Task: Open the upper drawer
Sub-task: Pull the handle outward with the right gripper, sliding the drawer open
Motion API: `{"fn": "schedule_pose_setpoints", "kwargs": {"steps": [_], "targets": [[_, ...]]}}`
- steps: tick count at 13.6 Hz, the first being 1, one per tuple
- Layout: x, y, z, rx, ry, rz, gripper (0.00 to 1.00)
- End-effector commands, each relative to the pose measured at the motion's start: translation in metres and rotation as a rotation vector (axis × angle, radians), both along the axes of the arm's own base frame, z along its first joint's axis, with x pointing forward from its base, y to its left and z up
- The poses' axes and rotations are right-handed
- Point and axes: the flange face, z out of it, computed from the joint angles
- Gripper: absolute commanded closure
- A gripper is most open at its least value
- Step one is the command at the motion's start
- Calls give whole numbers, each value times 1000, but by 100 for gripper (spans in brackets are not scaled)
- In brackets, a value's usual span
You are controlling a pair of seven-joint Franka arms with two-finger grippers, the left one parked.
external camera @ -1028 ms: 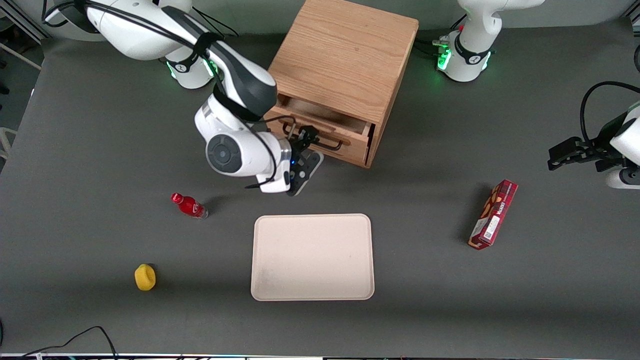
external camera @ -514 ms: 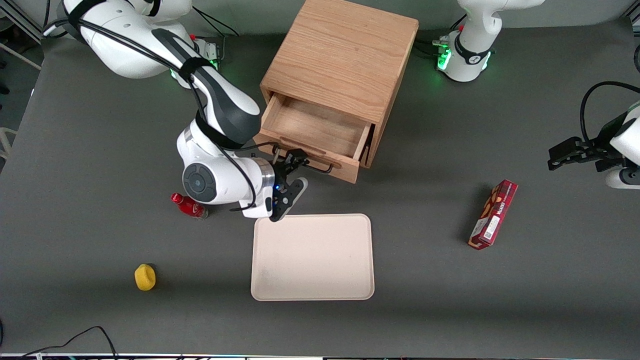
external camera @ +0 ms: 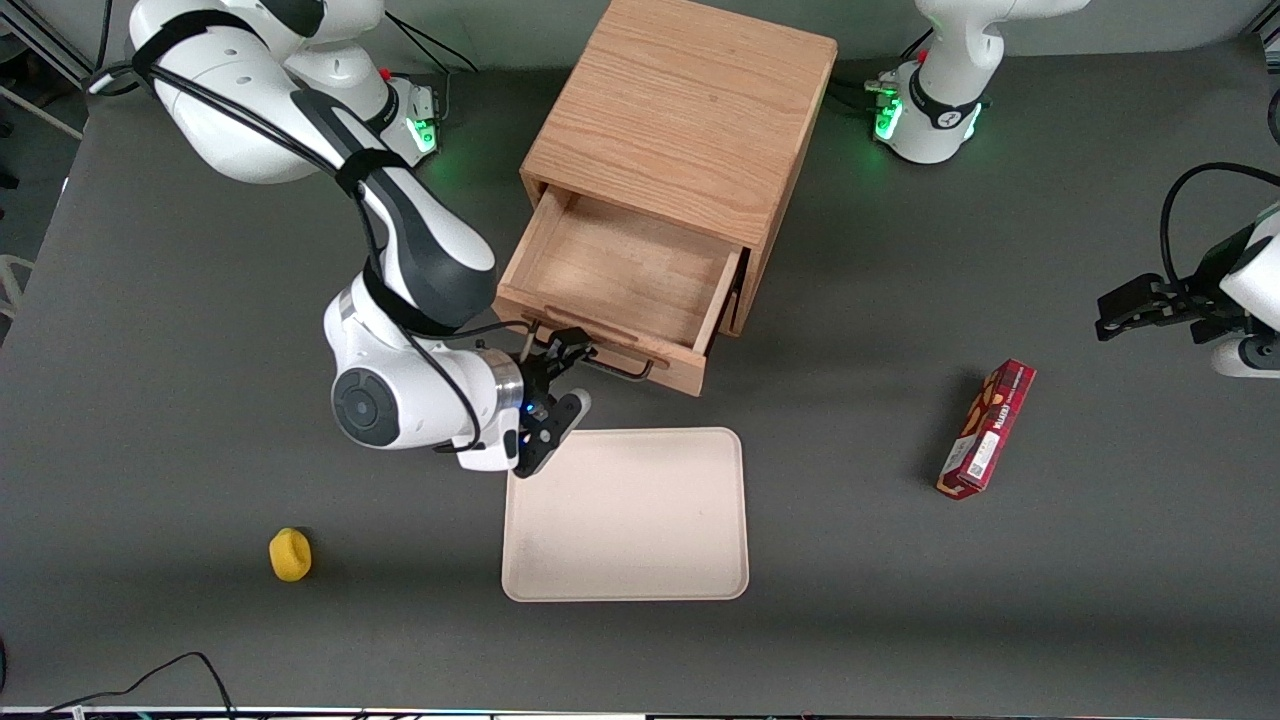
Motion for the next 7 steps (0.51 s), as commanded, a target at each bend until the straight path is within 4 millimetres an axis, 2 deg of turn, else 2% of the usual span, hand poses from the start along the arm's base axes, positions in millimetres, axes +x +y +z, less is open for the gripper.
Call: {"fn": "schedule_pose_setpoints", "kwargs": {"steps": [1,4,7], "targets": [[16,-4,1,4,-24,7,0],[25,-6,4,18,-39,-6,0],[40,-18,2,19,-65,-20,0]]}}
